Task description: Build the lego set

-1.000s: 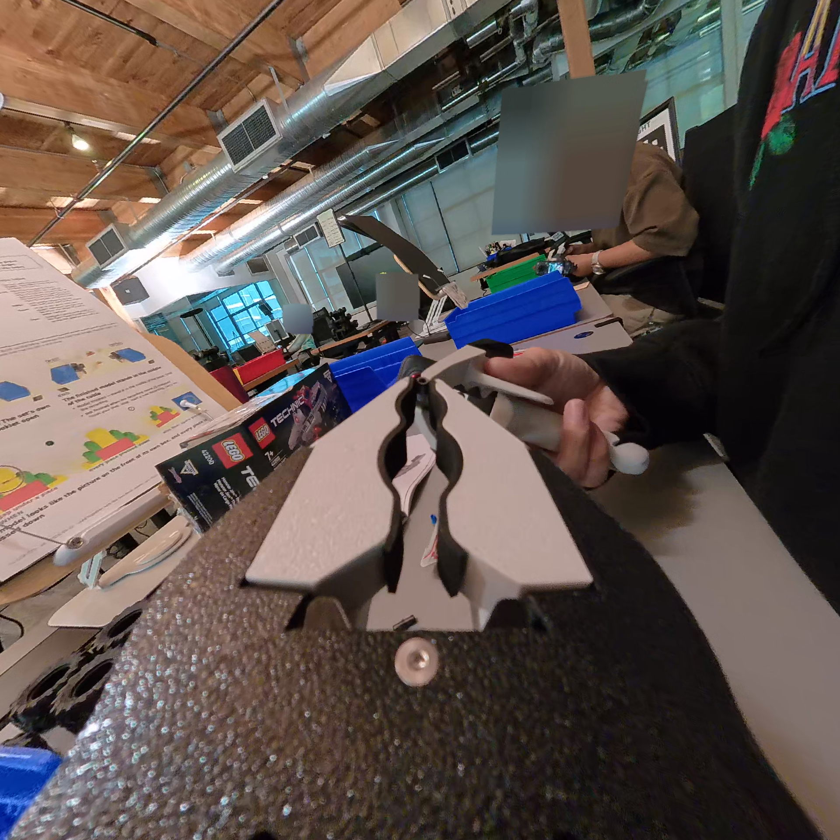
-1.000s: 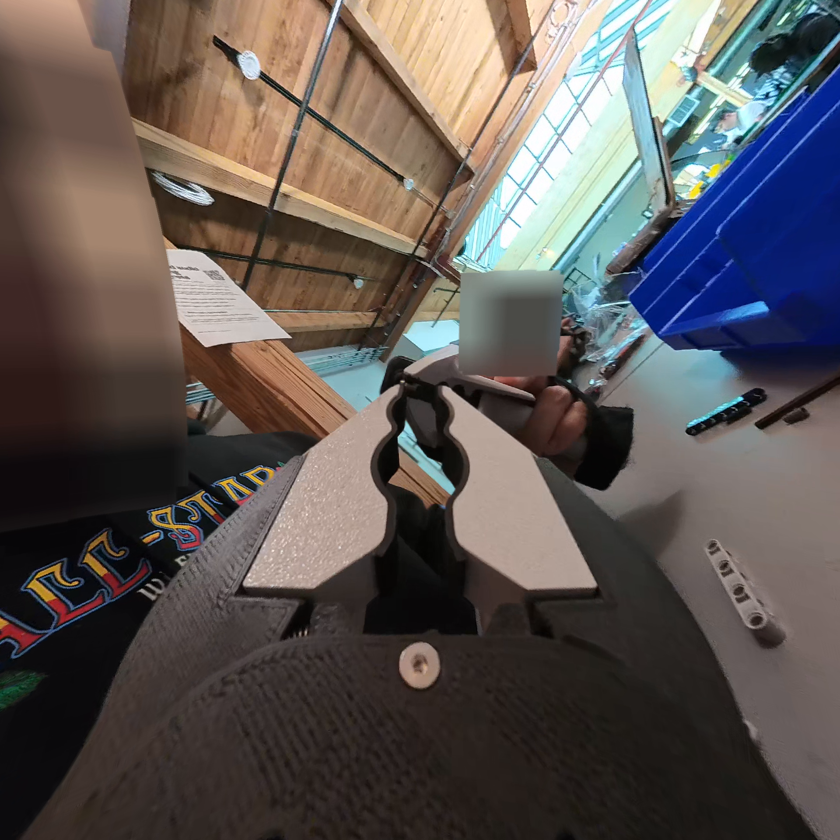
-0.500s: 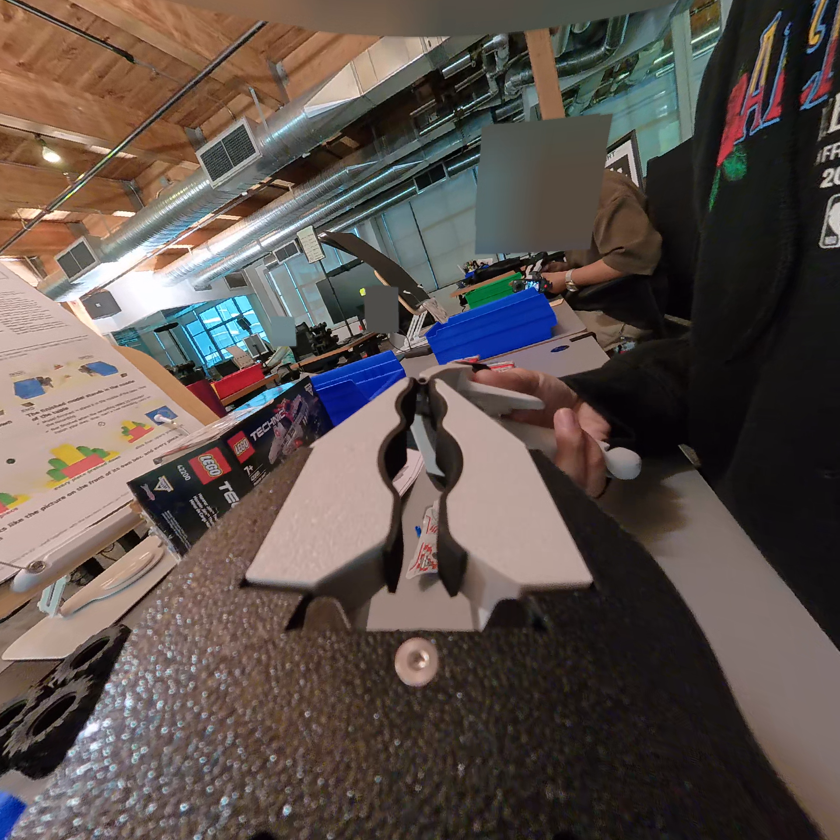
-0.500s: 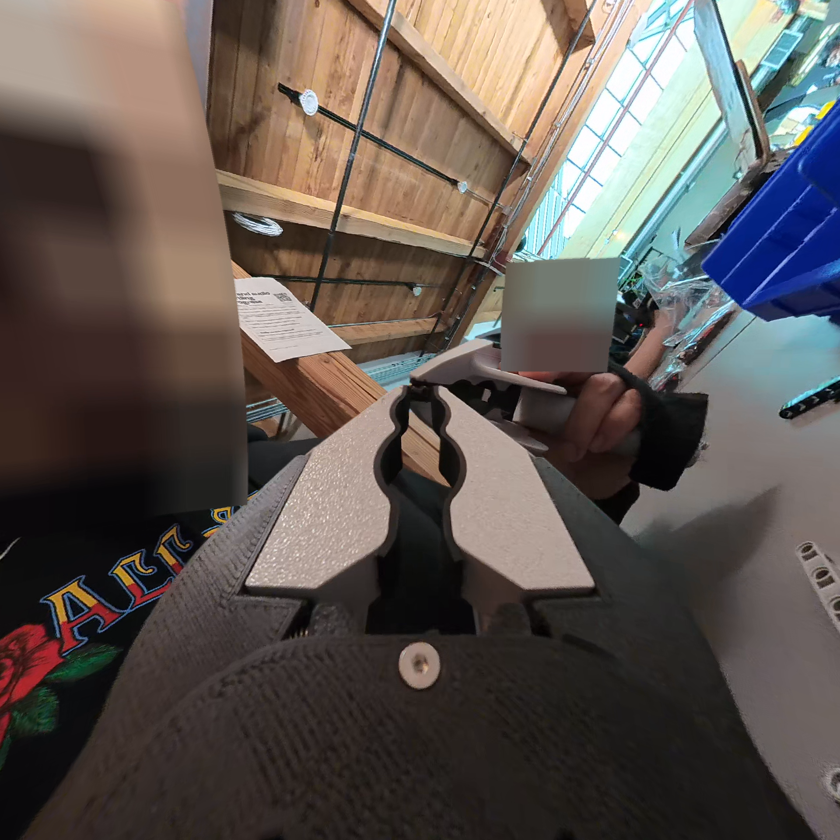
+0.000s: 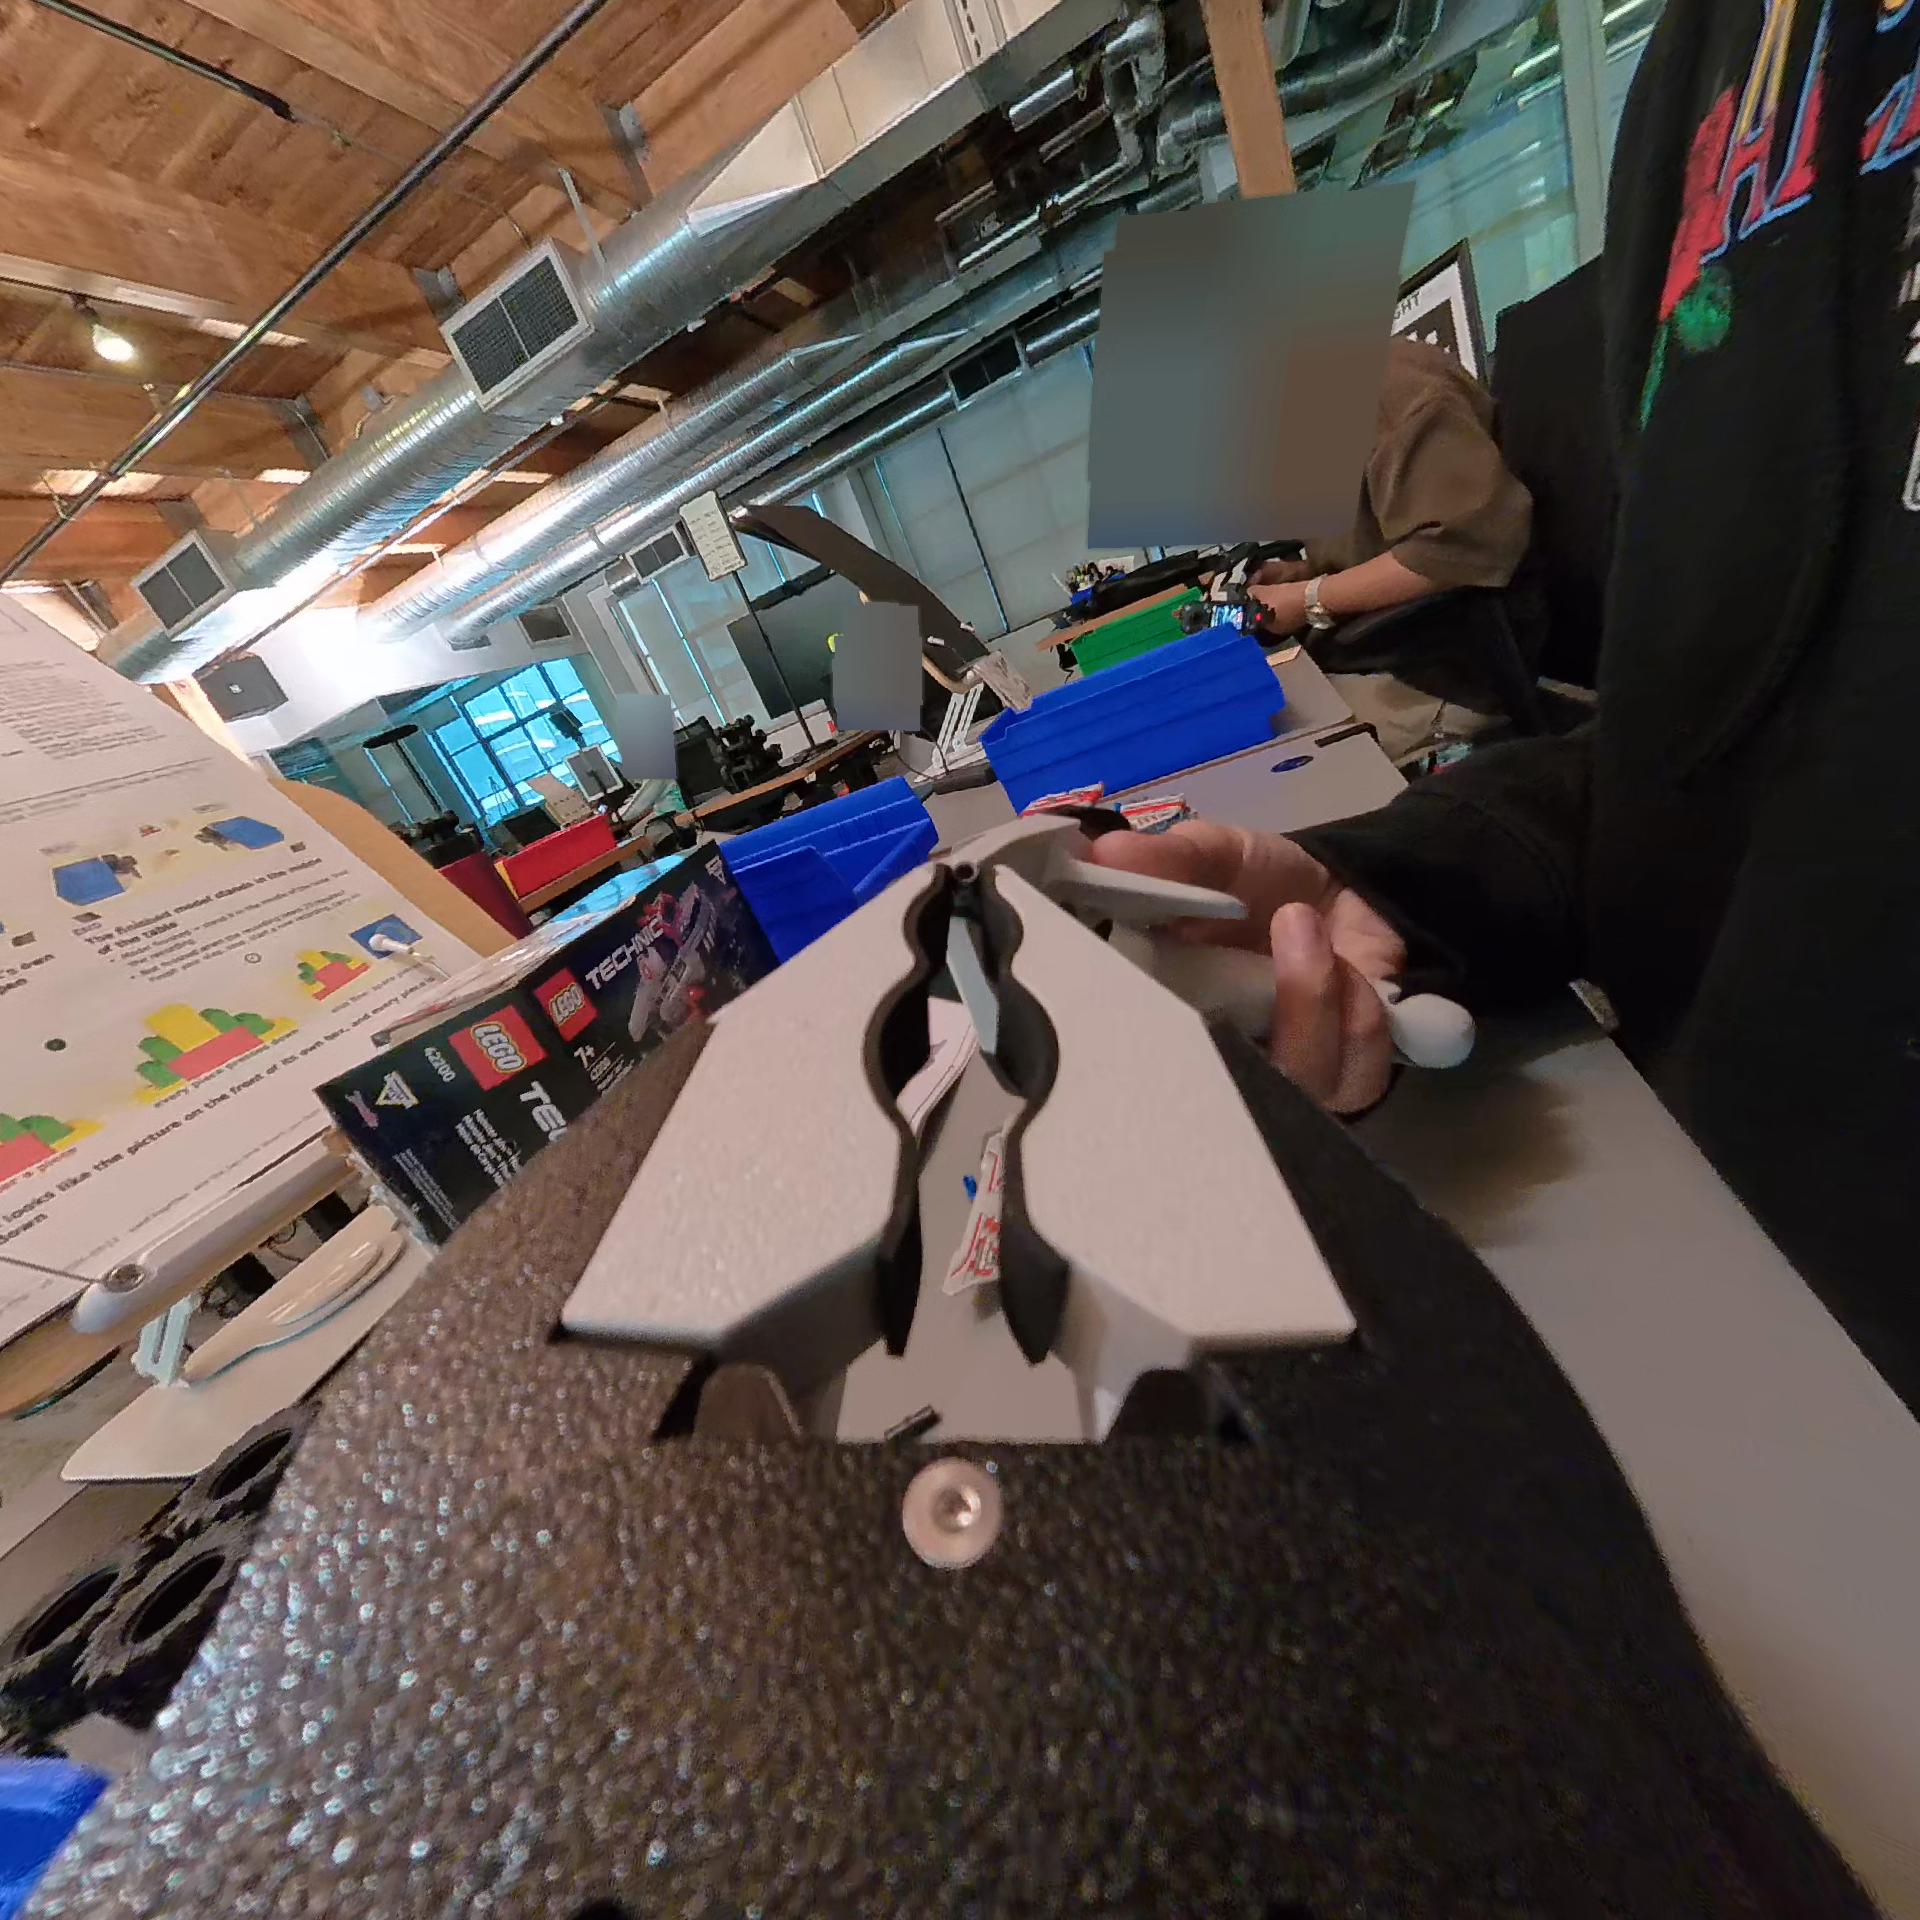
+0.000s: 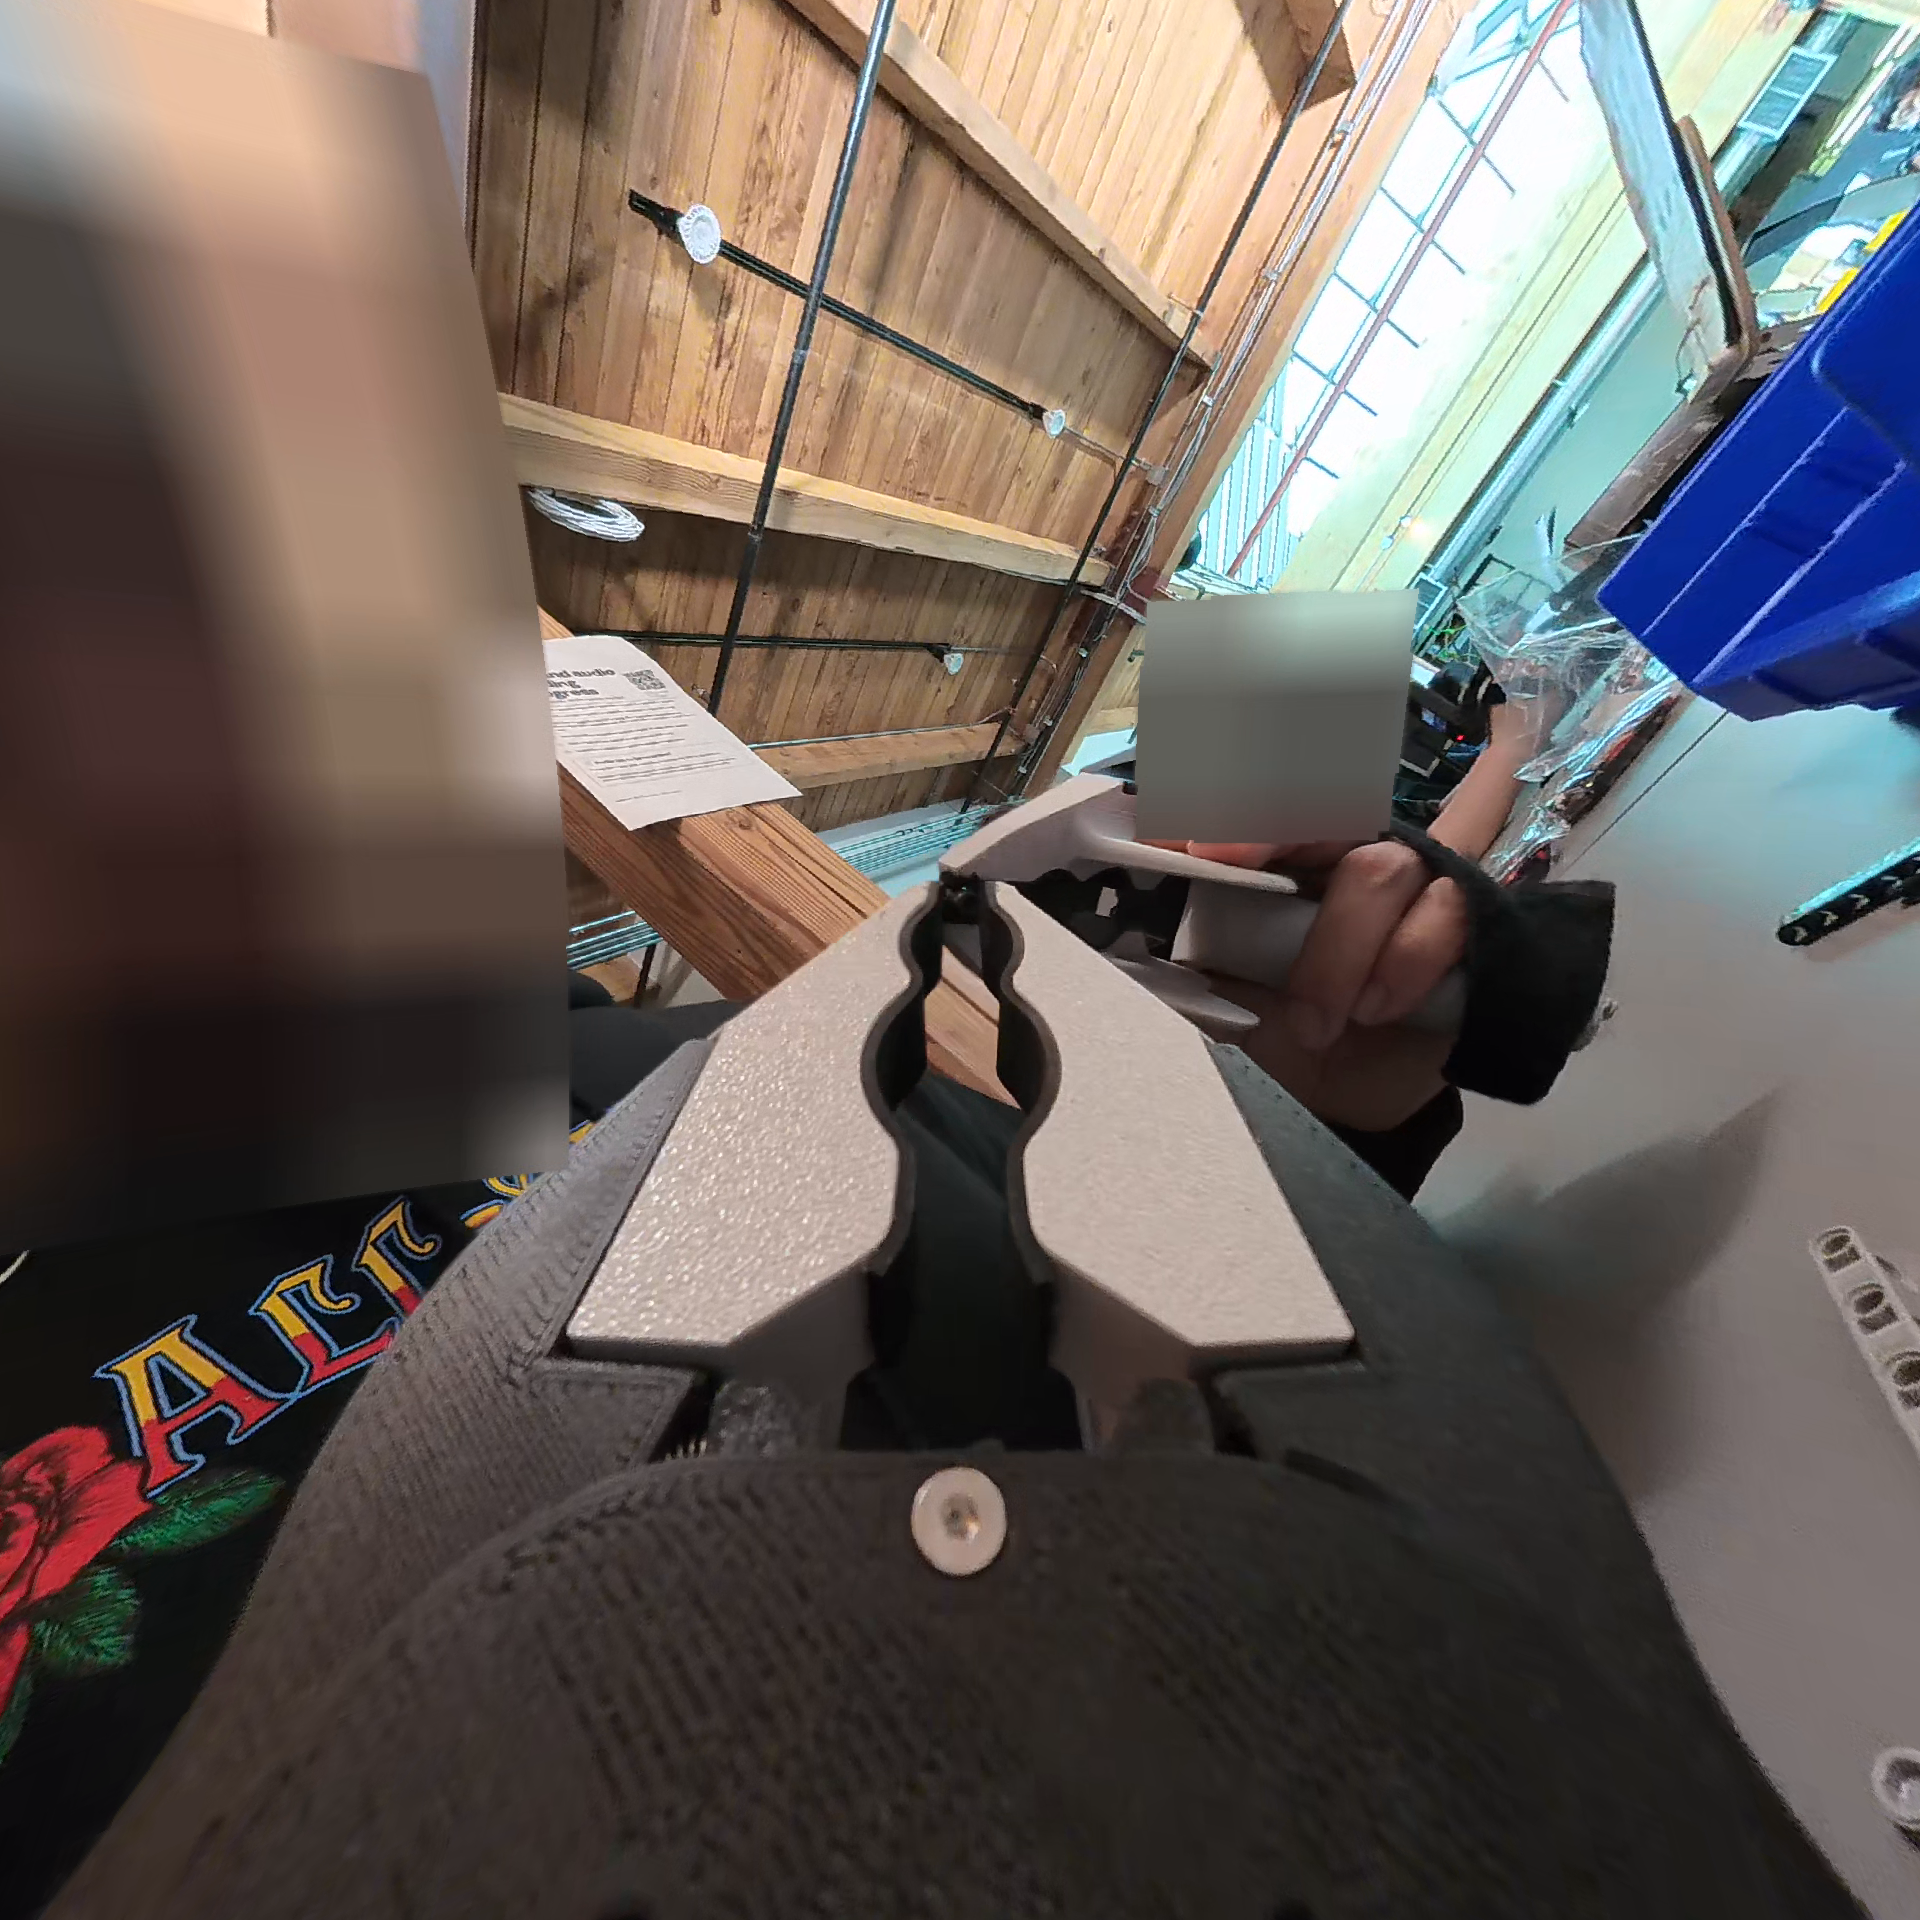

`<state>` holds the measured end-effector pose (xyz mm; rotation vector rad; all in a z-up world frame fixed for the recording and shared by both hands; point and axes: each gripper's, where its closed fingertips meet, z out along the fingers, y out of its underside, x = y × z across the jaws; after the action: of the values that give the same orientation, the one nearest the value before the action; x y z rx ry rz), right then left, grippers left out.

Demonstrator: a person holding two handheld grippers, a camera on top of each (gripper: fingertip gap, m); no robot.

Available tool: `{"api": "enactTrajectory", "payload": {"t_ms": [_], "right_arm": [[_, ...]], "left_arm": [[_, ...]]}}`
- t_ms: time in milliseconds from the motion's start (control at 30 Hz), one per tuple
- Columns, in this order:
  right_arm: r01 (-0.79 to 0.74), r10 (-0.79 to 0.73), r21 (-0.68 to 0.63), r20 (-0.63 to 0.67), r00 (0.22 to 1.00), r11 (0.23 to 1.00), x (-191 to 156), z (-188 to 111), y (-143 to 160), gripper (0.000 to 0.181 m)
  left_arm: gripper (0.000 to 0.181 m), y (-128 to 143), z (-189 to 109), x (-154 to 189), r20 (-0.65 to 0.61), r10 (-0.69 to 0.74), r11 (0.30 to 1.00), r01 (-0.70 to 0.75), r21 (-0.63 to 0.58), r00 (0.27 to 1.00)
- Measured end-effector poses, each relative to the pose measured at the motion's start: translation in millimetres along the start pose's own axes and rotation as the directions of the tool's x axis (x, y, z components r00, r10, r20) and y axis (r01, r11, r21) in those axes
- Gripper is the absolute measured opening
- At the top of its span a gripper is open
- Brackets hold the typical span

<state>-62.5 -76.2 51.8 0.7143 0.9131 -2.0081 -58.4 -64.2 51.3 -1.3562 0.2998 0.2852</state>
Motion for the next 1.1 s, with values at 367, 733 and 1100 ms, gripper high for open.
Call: {"api": "enactTrajectory", "payload": {"t_ms": [367,733,1100], "right_arm": [[0.162,-0.165,-0.027,-0.172,0.971,0.986,15,-7,-8,0.003],[0.159,-0.159,-0.018,-0.182,0.970,0.987,17,-10,-9,0.003],[0.169,-0.176,-0.050,-0.208,0.962,0.984,22,-11,-5,0.003]], "left_arm": [[0.003,18,-3,-6,0.030,0.050,0.988,-0.045,-0.148,0.998],[0.002,19,-6,-6,0.031,0.022,0.986,-0.017,-0.163,0.999],[0.002,23,-9,-4,0.007,-0.048,0.979,0.048,-0.196,0.999]]}}
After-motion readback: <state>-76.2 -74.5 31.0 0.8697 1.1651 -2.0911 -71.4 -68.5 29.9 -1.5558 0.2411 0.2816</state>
